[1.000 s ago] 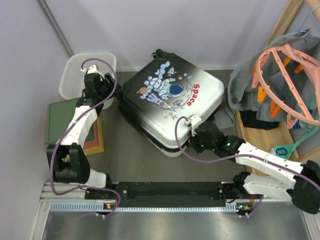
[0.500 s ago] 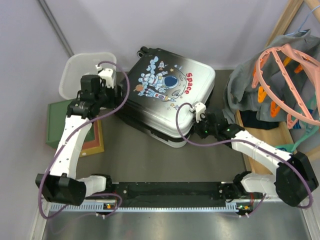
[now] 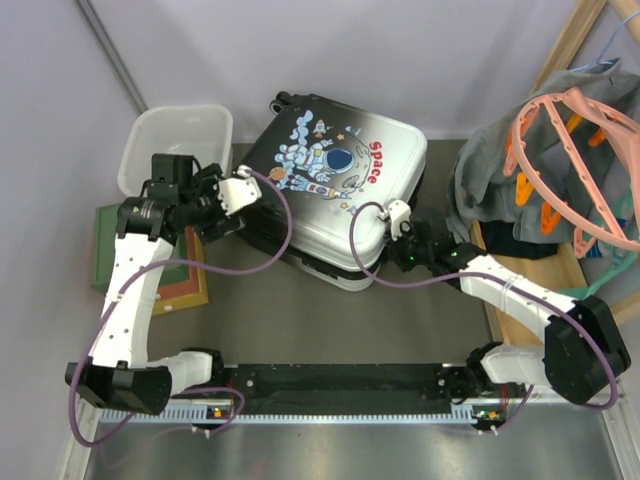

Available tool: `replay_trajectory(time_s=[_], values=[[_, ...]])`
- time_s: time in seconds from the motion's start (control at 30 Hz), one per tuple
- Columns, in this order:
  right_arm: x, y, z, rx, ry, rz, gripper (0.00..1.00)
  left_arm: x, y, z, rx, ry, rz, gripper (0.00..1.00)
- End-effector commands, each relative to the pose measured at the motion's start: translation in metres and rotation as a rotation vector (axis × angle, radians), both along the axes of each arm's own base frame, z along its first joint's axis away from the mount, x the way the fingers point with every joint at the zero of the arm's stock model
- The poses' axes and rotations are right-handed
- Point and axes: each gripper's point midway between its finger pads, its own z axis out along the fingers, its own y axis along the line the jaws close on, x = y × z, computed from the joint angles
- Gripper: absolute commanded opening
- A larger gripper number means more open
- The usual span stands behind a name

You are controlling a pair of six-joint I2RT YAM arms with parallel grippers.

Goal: Open, take out, and arrange the luggage

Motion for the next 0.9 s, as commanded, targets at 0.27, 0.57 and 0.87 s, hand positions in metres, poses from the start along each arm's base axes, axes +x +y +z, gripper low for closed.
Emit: replay_trajectory(time_s=[0.27, 0.57, 0.87], values=[[0.030, 0.020, 0.034, 0.101, -0.133, 0.013, 0.00, 0.079, 0.024, -0.012, 0.446, -0.115, -0.321, 0.86], [0.026, 0.018, 0.030, 0.110, -0.128, 0.010, 0.00, 0.112, 0.008, -0.046, 0.422, 0.010, -0.464, 0.81], [0.024, 0.016, 0.032, 0.114, -0.136, 0.002, 0.00, 0.108, 0.014, -0.076, 0.441, 0.217, -0.586, 0.72]])
